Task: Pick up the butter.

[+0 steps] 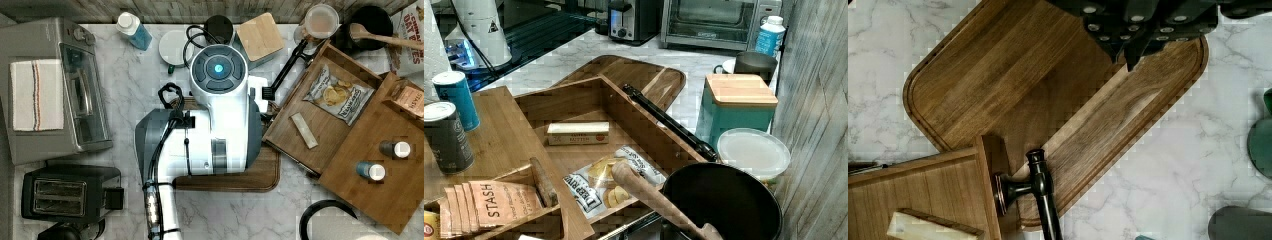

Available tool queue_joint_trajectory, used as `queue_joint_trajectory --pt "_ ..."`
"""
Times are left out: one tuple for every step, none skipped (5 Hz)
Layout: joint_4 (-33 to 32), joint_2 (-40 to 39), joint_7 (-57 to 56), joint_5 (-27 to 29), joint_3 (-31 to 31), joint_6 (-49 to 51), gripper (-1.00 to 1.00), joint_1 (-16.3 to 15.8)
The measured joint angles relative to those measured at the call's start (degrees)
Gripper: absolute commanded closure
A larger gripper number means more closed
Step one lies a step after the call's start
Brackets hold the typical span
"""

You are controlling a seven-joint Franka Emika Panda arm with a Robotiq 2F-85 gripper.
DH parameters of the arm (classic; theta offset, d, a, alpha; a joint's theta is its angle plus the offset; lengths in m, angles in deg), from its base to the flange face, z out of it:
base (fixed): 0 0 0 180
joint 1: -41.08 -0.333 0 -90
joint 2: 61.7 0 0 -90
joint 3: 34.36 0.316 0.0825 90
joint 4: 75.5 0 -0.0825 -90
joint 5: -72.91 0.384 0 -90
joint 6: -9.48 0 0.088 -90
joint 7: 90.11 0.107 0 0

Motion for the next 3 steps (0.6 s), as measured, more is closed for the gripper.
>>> queue_joint_trajectory --pt "-0.34 -0.02 0.01 0.0 0.08 -0.55 1.0 -0.04" --pt "-0.67 -0.13 0.01 0.06 0.24 -0.28 1.0 -0.04" --pt "-1.62 -0.11 -1.96 0.06 0.18 -0.43 1.0 -0.08"
